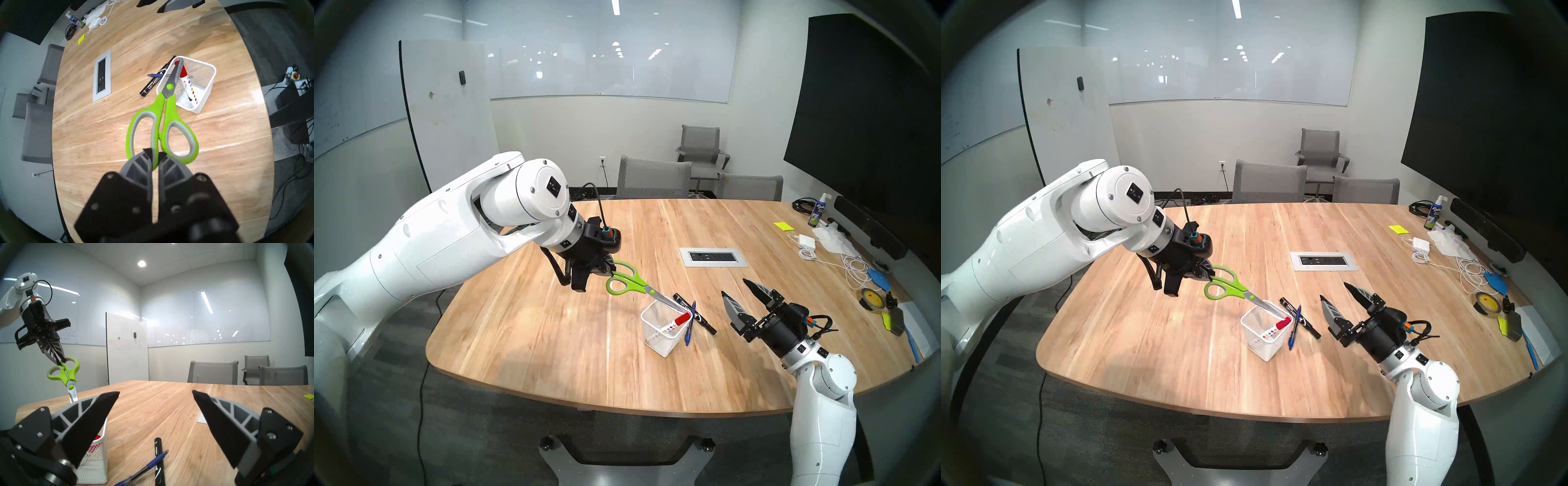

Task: Place the pen, the marker, and the scissors into the pen holder

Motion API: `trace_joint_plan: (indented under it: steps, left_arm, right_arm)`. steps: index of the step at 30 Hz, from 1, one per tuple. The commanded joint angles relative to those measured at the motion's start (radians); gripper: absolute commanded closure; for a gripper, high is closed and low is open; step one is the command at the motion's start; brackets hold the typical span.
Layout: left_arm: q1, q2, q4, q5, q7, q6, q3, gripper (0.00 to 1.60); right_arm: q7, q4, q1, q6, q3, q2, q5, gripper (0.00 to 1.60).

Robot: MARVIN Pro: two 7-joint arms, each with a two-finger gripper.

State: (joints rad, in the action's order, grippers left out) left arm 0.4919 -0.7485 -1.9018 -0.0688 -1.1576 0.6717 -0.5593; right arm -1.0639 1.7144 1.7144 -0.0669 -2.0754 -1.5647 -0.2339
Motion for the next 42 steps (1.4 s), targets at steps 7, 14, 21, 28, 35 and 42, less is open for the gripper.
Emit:
trace_joint_plan:
  steps: [7,14,21,28,35,42]
  left_arm:
    - [-0.094,-0.045,0.023,-0.047,-0.046,-0.017,0.034,1.60]
    - [-0.120,-0.036,0.037,-0.075,-0.066,-0.049,0.064,1.60]
    - [-0.142,-0.044,0.048,-0.093,-0.091,-0.075,0.082,1.60]
    - [-0.161,-0.061,0.055,-0.126,-0.111,-0.099,0.114,1.60]
    - [-0.170,-0.086,0.066,-0.148,-0.119,-0.115,0.140,1.60]
    - [-0.172,-0.109,0.085,-0.163,-0.120,-0.125,0.156,1.60]
  right_arm:
    - [0.000,0.018,-0.009,0.003,0.002,-0.002,-0.004,0.00]
    - [-0.001,0.018,-0.009,0.004,0.001,-0.003,-0.003,0.00]
    - [-0.001,0.018,-0.010,0.004,0.000,-0.004,-0.002,0.00]
    - [-0.002,0.018,-0.010,0.005,0.000,-0.004,-0.001,0.00]
    - [-0.003,0.018,-0.010,0.005,-0.001,-0.005,-0.001,0.00]
    - [-0.004,0.018,-0.011,0.005,-0.002,-0.006,0.000,0.00]
